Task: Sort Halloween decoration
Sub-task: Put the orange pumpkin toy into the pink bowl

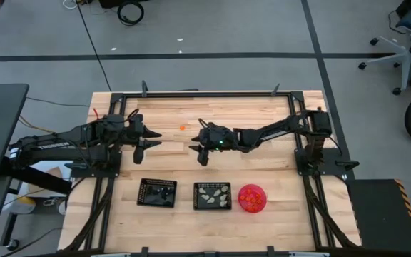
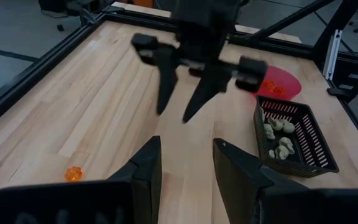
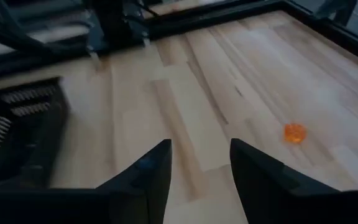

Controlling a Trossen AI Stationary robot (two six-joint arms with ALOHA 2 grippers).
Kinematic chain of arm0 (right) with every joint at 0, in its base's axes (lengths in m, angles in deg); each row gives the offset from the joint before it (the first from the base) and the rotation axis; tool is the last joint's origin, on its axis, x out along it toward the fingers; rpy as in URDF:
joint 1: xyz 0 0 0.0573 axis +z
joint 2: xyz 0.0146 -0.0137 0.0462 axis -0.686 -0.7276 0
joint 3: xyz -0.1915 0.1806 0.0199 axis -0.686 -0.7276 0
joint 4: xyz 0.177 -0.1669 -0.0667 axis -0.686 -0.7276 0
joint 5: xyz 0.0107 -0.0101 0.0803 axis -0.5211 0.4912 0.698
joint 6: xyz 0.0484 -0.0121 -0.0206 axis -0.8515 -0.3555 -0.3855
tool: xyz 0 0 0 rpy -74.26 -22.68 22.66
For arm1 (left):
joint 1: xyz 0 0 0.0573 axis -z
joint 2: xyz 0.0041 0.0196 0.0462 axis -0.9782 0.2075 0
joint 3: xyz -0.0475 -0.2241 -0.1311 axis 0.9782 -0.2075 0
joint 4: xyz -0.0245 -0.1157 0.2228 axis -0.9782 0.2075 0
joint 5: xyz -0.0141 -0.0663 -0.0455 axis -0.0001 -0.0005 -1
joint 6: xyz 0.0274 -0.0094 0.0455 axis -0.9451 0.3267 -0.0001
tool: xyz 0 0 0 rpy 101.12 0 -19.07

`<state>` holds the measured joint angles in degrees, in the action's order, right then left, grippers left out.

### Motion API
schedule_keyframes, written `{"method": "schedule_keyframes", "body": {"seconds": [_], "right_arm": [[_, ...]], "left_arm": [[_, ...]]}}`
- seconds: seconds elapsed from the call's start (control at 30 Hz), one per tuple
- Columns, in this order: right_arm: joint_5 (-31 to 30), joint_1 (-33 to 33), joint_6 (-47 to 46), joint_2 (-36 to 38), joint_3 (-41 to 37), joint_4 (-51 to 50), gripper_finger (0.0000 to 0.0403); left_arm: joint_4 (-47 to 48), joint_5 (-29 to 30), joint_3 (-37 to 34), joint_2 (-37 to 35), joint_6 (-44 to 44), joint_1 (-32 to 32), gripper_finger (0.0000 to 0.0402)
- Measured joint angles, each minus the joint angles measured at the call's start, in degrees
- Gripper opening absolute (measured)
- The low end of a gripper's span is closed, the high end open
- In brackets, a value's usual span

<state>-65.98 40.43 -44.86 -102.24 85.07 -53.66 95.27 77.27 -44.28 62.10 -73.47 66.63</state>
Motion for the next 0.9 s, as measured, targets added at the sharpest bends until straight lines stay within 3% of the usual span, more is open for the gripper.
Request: {"method": "schedule_keyframes", "body": {"seconds": [0.33,0.73,0.9], "right_arm": [[-0.9,-4.0,5.7,-12.8,20.3,-12.8,0.0166],[-2.6,-8.6,5.1,-21.2,29.3,-18.1,0.0173],[-7.7,-8.4,5.0,-26.5,37.5,-26.4,0.0191]], "left_arm": [[1.7,0.0,0.0,0.0,0.0,0.0,0.0116],[1.1,0.0,0.0,0.0,-0.3,0.0,0.0116],[0.2,0.0,0.0,0.4,-0.2,0.0,0.0116]]}}
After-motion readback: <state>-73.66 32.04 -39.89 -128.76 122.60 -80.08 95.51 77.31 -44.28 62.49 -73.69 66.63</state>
